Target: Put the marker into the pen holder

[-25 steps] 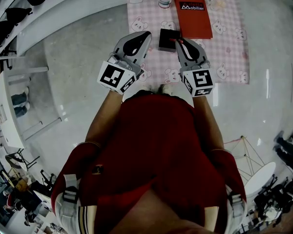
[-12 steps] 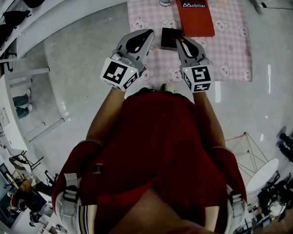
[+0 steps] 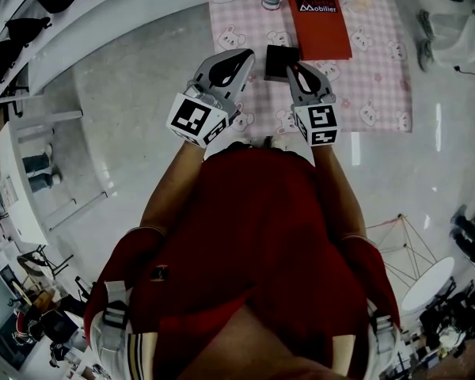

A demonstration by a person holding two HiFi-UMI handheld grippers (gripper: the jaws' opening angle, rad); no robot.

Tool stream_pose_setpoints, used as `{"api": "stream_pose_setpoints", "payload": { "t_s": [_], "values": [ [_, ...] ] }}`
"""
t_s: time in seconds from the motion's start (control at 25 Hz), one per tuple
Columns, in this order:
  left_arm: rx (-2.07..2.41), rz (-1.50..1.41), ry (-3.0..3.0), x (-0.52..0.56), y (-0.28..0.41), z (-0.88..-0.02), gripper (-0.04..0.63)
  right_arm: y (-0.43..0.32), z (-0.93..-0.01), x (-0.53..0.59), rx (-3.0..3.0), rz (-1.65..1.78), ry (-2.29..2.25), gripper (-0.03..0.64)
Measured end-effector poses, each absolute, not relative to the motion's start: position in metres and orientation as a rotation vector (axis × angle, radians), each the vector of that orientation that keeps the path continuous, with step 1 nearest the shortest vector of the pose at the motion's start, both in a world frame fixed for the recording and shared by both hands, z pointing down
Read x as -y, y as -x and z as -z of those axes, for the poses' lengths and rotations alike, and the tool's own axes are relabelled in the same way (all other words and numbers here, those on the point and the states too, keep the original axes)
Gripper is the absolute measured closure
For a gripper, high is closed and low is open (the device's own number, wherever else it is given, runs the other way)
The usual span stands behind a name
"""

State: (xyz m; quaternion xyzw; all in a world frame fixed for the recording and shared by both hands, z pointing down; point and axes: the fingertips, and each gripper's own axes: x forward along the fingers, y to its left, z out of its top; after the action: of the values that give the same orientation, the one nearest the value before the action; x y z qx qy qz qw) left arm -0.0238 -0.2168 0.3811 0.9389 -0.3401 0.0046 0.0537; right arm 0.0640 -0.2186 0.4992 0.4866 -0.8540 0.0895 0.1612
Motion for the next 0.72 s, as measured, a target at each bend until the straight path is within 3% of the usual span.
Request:
{"api": "stream_pose_setpoints", "payload": {
  "t_s": [0.72],
  "values": [
    [1.022,-0.045,-2.848,0.217,0.027,-0.385,0.588,-0.060,-0.529,0.224,2.393,-0.296,-1.395,0.572]
  ]
}}
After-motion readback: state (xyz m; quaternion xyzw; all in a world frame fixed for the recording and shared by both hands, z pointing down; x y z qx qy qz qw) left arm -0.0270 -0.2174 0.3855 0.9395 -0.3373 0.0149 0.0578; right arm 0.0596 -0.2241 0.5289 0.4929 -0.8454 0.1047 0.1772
